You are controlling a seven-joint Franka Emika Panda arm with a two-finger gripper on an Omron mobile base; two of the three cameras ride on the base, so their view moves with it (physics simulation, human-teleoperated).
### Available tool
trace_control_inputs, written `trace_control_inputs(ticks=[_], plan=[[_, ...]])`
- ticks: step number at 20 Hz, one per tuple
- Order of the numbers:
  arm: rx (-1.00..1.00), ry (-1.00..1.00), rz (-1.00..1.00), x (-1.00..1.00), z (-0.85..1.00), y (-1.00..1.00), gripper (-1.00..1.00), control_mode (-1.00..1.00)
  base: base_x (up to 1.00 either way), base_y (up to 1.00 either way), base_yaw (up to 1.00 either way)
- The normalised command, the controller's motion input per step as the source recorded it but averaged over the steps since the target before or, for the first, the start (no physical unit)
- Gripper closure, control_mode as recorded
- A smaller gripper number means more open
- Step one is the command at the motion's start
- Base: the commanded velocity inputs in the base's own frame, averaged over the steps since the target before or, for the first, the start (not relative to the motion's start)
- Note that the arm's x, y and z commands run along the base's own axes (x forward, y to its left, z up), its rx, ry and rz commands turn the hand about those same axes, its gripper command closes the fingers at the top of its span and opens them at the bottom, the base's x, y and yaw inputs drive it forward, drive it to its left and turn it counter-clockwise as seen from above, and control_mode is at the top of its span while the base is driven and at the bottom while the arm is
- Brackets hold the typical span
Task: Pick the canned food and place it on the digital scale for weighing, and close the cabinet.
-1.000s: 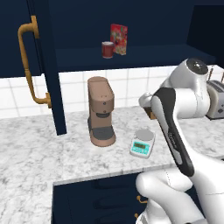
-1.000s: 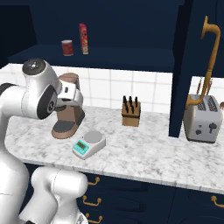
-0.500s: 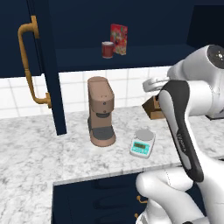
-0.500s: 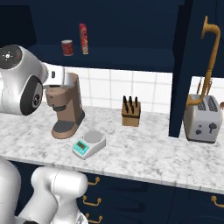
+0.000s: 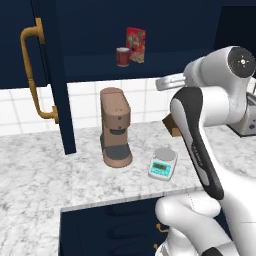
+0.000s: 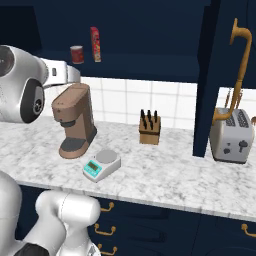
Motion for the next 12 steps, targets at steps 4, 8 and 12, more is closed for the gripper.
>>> trace_control_inputs(ticks=[4,8,12], plan=[[0.00,-0.04,0.00,0.51,0.44,0.27,-1.00,-1.00,0.00,0.00,0.00],[0.00,-0.02,0.02,0.31,0.72,0.20,-1.00,-1.00,0.00,0.00,0.00],[0.04,0.00,0.03,0.31,0.62,0.14,-1.00,-1.00,0.00,0.00,0.00]])
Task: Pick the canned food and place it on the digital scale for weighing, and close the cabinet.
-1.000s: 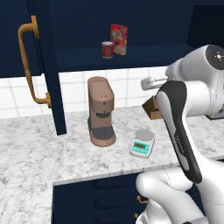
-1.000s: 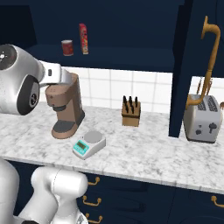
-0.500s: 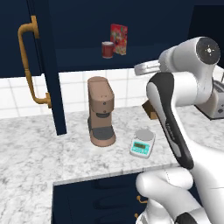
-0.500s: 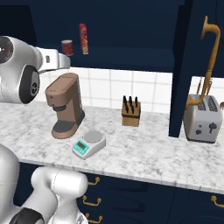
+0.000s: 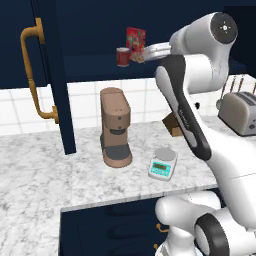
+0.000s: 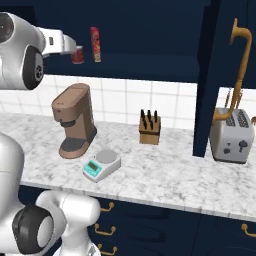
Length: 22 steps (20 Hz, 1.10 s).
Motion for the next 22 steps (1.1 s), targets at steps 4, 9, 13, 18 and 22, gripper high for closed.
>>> trace_control_inputs(ticks=[4,9,13,18,22], plan=[[0.05,0.01,0.01,0.48,0.28,0.10,-1.00,-1.00,0.00,0.00,0.00],[0.00,0.03,0.00,0.72,-0.04,0.00,-1.00,-1.00,0.00,0.00,0.00],[-0.01,0.01,0.00,0.51,-0.09,0.30,-1.00,-1.00,0.00,0.00,0.00],[0.02,0.03,-0.02,0.64,-0.04,0.40,-1.00,-1.00,0.00,0.00,0.00],[0.01,0.02,0.00,0.88,0.00,0.12,-1.00,-1.00,0.00,0.00,0.00]])
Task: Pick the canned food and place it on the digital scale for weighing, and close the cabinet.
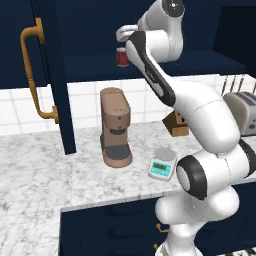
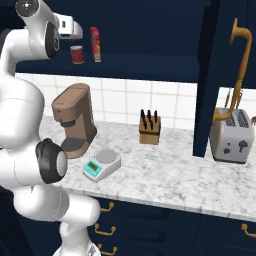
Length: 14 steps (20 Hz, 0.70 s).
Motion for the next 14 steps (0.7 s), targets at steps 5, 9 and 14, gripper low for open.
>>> trace_control_inputs(ticks=[5,9,14], plan=[[0.00,0.01,0.00,0.77,-0.01,0.07,-1.00,-1.00,0.00,0.00,0.00],[-0.03,0.00,0.00,0.65,-0.18,0.11,-1.00,-1.00,0.00,0.00,0.00],[-0.05,0.00,0.00,0.50,-0.45,0.13,-1.00,-1.00,0.00,0.00,0.00]])
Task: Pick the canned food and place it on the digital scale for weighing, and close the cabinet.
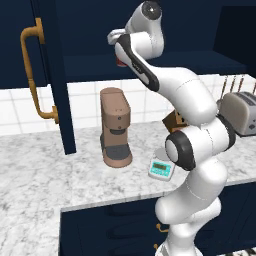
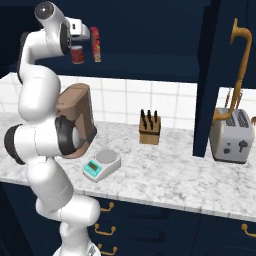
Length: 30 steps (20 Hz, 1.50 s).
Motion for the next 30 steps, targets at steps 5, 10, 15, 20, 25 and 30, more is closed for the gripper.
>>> trace_control_inputs(ticks=[5,10,15,20,25,30], plan=[[-0.03,0.00,0.00,0.35,-0.34,0.12,-1.00,-1.00,0.00,0.00,0.00],[-0.01,0.00,0.00,0.23,-0.40,0.00,-1.00,-1.00,0.00,0.00,0.00],[-0.02,0.00,0.00,0.28,-0.30,0.03,-1.00,-1.00,0.00,0.00,0.00],[0.00,0.00,0.00,0.53,-0.14,0.00,1.00,-1.00,0.00,0.00,0.00],[0.00,0.00,0.00,0.42,-0.18,0.00,1.00,-1.00,0.00,0.00,0.00],[0.00,-0.01,0.00,-0.07,-0.10,0.00,1.00,-1.00,0.00,0.00,0.00]])
